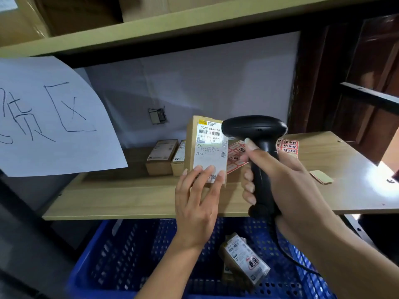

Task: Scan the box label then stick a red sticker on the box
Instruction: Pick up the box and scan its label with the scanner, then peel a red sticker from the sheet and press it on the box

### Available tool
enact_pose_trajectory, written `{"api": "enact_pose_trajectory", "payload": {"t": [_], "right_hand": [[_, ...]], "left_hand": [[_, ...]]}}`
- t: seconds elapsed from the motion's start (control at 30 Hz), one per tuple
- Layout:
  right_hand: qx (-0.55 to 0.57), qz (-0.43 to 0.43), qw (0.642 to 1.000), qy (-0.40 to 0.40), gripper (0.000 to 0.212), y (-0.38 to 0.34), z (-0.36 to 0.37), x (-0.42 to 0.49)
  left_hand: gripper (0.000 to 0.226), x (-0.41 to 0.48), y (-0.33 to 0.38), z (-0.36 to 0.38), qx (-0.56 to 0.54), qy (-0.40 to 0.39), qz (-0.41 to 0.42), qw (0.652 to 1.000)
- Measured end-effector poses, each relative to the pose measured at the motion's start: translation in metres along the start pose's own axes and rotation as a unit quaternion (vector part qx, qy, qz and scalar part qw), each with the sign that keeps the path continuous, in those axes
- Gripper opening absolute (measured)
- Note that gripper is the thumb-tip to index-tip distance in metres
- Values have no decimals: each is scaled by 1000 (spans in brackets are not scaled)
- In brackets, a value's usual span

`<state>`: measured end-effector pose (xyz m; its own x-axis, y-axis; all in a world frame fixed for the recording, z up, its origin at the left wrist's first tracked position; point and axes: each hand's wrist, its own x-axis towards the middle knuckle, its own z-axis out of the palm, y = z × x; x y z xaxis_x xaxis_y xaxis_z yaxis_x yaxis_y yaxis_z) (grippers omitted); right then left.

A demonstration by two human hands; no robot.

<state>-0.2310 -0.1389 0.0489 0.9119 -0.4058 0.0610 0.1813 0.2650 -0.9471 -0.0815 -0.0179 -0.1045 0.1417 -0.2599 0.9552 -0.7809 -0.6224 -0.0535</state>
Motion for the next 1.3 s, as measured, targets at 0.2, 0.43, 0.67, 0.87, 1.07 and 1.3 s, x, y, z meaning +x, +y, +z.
{"api": "enact_pose_trajectory", "payload": {"t": [0.2, 0.43, 0.67, 0.87, 1.07, 1.3], "right_hand": [[-33, -9, 999, 5, 49, 6, 3, 4], [-31, -5, 999, -6, 42, 4, 1, 1], [-214, -48, 976, 19, 30, -9, -13, 8], [-559, -108, 819, 73, 30, -22, -62, 55], [-748, -28, 650, 135, 55, -19, -148, 132], [-754, 72, 637, 142, 66, 20, -216, 162]], "left_hand": [[34, 1, 1, -1, -2, 8, -8, 1000], [30, 1, 1, 2, 10, 5, -15, 1000], [35, -3, -3, 0, -7, -19, -20, 1000], [35, -9, 2, -5, -30, -38, -37, 998], [40, -11, 10, -12, -47, -57, -55, 996], [40, -17, 17, -23, -56, -74, -57, 994]]}}
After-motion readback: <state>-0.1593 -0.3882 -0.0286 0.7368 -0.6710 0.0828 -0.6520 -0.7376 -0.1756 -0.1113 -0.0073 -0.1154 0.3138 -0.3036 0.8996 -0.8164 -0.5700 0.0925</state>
